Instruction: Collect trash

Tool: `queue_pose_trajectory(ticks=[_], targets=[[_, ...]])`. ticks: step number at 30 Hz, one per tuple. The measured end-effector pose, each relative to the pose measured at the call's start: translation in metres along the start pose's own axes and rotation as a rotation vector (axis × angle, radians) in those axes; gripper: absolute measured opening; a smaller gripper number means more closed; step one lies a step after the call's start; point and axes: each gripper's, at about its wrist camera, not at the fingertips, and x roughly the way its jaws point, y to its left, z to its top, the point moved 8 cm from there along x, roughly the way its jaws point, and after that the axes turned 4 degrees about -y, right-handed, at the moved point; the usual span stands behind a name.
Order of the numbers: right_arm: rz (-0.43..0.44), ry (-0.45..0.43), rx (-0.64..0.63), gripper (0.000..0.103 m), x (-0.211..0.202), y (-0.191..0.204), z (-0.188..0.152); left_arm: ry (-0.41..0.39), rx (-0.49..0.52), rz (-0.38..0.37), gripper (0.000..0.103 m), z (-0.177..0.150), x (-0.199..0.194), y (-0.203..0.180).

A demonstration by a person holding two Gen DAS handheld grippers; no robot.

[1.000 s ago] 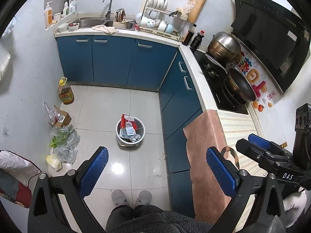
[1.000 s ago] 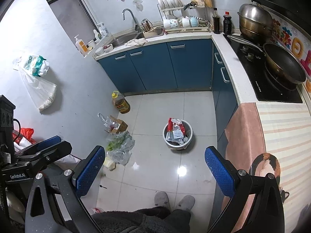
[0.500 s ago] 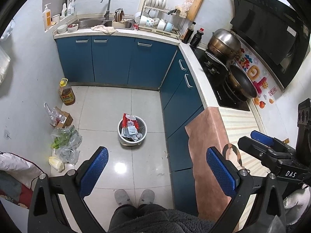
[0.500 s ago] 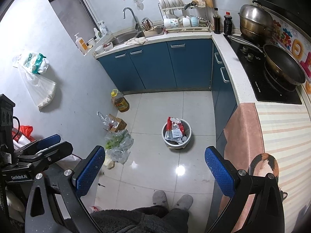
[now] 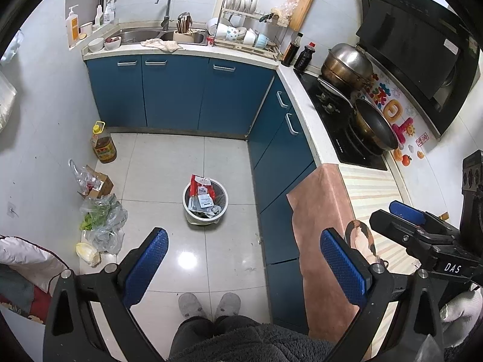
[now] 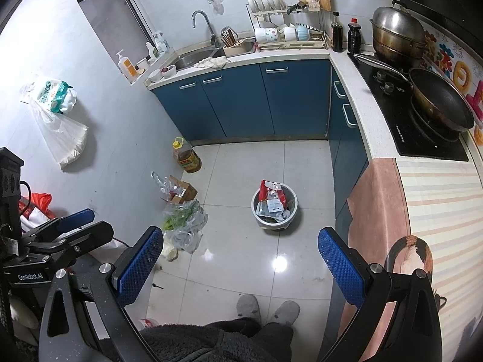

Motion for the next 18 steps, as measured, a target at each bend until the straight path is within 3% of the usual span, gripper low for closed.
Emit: queue_pose_trajectory(ticks=[18], targets=[[0.02, 0.01, -0.013, 0.103, -0.008, 0.003, -0.011, -0.003, 0.019, -0.004, 0.103, 0.0, -0.003, -0.005]])
